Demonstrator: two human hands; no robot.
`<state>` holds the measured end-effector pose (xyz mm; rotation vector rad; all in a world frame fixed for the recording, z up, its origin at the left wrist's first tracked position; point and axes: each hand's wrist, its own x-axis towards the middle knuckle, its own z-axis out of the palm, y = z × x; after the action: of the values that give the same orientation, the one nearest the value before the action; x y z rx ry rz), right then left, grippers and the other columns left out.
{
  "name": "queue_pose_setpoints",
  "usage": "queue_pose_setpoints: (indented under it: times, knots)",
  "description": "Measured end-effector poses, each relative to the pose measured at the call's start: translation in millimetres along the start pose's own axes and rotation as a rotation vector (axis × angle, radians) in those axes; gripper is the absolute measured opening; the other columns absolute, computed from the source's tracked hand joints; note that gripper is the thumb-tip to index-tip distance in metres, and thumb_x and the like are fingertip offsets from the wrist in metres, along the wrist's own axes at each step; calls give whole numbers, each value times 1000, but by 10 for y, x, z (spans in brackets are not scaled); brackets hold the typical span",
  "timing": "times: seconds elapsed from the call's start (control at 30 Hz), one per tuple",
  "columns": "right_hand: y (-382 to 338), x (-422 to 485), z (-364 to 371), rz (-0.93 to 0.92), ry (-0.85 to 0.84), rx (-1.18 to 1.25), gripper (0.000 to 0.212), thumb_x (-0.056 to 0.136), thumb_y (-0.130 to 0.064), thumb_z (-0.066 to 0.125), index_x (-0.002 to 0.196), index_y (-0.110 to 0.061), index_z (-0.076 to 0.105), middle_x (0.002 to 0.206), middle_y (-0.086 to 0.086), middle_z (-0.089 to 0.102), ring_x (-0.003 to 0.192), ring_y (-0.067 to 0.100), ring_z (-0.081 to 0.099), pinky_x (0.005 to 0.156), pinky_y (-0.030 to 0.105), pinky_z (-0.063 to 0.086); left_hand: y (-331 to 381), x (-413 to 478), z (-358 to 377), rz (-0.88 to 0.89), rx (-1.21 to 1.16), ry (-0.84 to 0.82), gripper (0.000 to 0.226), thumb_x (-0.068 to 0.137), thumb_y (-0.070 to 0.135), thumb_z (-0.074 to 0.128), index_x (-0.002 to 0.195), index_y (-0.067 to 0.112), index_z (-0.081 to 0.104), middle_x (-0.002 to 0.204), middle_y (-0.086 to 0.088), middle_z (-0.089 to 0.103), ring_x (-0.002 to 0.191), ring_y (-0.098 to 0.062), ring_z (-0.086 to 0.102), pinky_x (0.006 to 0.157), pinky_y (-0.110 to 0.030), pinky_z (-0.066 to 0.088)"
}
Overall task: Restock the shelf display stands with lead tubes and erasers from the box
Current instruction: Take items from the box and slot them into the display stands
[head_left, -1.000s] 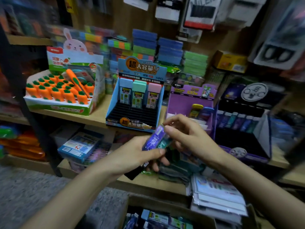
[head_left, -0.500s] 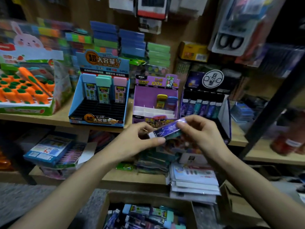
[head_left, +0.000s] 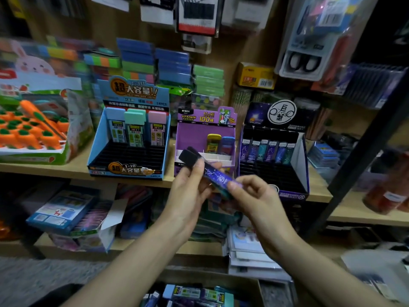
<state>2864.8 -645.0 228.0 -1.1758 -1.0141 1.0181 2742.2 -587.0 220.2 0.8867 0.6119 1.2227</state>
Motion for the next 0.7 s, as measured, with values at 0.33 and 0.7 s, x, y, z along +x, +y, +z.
queue_pose_setpoints:
  times: [0.33, 0.7]
  knots:
    - [-295, 130, -168, -163, -18, -304, 16, 82, -17, 67, 96, -9, 64, 84, 6, 65, 73, 8, 60, 65, 19, 50, -57, -14, 38, 111, 550, -386, 10, 88, 21, 58, 97, 26, 58, 77, 19, 70, 76, 9, 64, 58, -3, 43]
    - [-472, 408, -582, -66, 106, -148, 18, 79, -16, 70, 95, -8, 67, 75, -1, 71, 67, 10, 65, 61, 22, 56, 5, 24, 65, 72, 449, -304, 14, 88, 20, 55, 92, 7, 59, 83, -5, 74, 76, -15, 71, 61, -20, 54]
